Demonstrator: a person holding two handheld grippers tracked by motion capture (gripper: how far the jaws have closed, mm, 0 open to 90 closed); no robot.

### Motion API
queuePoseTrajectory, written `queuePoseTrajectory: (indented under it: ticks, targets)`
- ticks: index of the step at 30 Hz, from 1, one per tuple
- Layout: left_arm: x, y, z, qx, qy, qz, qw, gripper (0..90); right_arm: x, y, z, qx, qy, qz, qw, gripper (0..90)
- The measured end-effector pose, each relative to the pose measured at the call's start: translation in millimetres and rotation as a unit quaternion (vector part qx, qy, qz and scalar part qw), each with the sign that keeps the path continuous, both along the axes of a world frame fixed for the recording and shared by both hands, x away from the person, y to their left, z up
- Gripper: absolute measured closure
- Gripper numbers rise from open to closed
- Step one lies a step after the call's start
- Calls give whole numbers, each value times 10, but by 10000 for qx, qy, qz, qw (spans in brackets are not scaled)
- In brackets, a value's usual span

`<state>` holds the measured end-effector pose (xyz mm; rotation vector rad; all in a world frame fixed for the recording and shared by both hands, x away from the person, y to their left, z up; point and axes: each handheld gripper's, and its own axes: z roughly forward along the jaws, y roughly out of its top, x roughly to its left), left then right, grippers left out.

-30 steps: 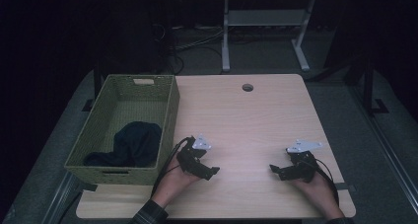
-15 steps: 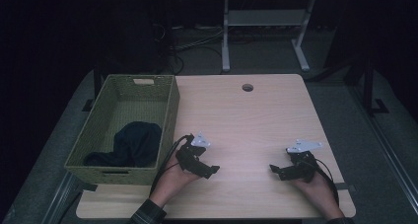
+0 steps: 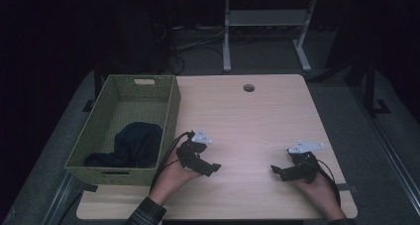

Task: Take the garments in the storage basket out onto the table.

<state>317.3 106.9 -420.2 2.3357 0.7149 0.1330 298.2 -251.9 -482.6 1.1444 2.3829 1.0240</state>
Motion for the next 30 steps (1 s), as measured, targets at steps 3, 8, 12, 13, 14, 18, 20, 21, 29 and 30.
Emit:
queuePoseTrajectory:
  ticks: [3,8,12,13,14,18,20,21,29,30]
  targets:
    - [9,-5,36,11,-3,-10,10000,138,0,0,0,0,0,1,10000,84]
    - [29,-5,91,15,-30,-43,10000,138,0,0,0,-1,-1,2,10000,84]
    - [51,-9,137,45,-64,-38,10000,138,0,0,0,0,2,-1,10000,84]
    - [55,-6,146,40,-55,-36,10000,138,1,0,0,-1,1,0,10000,84]
    - [60,-7,167,10,-25,-58,10000,138,1,0,0,0,1,-1,10000,84]
    - [79,-11,216,42,-23,-122,9999,140,-1,2,2,11,14,-16,10000,84]
    - [94,-6,235,-19,-11,-108,9999,140,-3,4,2,28,21,-22,10000,84]
    - [101,-8,244,-39,8,-99,9999,140,-3,3,3,26,26,-12,10000,84]
    - [171,49,325,-75,49,-114,9999,142,-3,3,3,27,23,-19,10000,84]
    - [182,56,339,-56,36,-135,9999,142,-4,4,3,31,26,-23,10000,84]
